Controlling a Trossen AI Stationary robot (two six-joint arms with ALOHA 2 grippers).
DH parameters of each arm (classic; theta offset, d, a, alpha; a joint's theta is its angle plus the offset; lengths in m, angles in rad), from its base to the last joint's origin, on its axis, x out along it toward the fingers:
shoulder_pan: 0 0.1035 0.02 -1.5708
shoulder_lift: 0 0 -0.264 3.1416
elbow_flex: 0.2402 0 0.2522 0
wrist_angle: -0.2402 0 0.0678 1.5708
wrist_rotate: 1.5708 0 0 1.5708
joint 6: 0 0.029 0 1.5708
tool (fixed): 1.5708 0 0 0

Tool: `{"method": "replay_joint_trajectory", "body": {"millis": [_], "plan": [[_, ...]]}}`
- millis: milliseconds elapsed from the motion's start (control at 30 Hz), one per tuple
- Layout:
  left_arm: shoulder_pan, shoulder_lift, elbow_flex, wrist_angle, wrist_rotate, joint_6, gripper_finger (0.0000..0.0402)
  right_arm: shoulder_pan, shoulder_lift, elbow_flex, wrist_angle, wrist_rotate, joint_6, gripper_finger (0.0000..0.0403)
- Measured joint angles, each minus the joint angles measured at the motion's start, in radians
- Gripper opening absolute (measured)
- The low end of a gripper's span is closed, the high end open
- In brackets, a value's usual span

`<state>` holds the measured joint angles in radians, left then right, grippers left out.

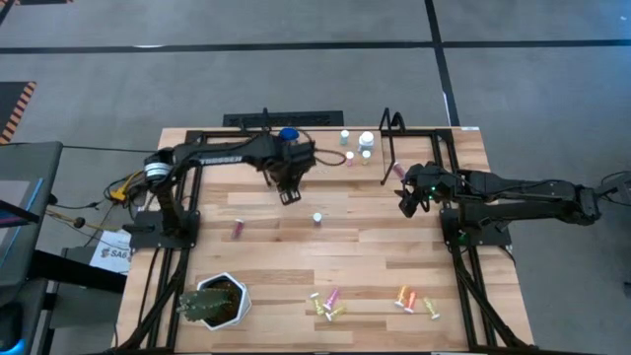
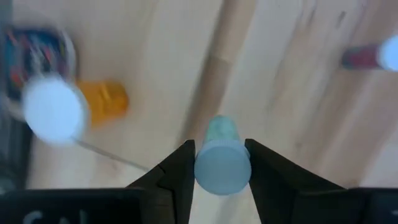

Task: Pick and place medicine bottles onto shelf by color
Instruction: Put the blue pill bottle on the shelf

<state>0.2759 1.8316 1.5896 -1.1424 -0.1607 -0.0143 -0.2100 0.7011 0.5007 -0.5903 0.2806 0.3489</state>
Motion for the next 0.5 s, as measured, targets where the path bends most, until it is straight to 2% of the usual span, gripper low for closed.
{"method": "replay_joint_trajectory", "body": {"millis": [267,500], "plan": [[0.093,0.139,0.157,-0.005,0.044,0.351,0.0119,0.0,0.0,0.0,0.0,0.0,0.0,0.0216],[0.16,0.219,0.232,0.013,0.062,0.515,0.0119,0.0,0.0,0.0,0.0,0.0,0.0,0.0216]]}}
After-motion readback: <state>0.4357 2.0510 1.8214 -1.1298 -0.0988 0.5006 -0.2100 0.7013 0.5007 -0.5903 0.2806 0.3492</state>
